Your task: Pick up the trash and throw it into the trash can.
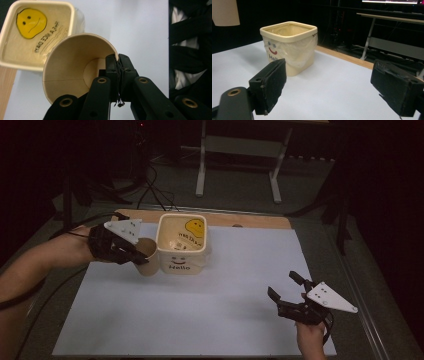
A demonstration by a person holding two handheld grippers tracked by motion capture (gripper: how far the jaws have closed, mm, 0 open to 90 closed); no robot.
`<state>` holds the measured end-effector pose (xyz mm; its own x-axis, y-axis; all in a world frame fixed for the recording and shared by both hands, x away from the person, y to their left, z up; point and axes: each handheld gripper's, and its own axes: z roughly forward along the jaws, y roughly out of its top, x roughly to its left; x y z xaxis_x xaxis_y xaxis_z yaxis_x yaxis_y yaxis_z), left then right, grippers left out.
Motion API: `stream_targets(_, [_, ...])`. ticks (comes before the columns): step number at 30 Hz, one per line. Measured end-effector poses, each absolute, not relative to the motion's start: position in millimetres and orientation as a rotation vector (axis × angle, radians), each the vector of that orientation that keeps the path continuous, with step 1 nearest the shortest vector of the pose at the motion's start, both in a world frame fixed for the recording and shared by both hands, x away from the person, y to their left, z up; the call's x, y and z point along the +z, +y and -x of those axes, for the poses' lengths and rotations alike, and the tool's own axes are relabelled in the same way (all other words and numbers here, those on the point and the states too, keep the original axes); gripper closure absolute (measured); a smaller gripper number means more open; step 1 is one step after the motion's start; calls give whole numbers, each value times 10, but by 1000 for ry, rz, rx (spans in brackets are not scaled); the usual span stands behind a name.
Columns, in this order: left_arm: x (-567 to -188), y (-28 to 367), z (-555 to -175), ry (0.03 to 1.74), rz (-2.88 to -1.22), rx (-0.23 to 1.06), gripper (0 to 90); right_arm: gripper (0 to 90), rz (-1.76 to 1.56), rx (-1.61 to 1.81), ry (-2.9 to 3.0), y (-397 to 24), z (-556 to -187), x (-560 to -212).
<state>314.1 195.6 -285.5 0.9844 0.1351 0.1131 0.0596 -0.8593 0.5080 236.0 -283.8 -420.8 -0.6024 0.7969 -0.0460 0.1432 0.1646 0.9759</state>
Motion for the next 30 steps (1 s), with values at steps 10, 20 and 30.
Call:
stream_targets(10, [-2716, 1813, -3338, 118, -2562, 213, 891, 132, -883, 1465, 1880, -2839, -2363, -4213])
stream_targets(20, [-2570, 1742, -3466, 133, -2476, 235, 891, 131, -880, 1472, 1876, -2838, -2355, -4214])
stream_targets(30, [-2549, 1713, -3571, 153, -2440, 228, 891, 129, -873, 1478, 1878, -2835, -2350, -4210])
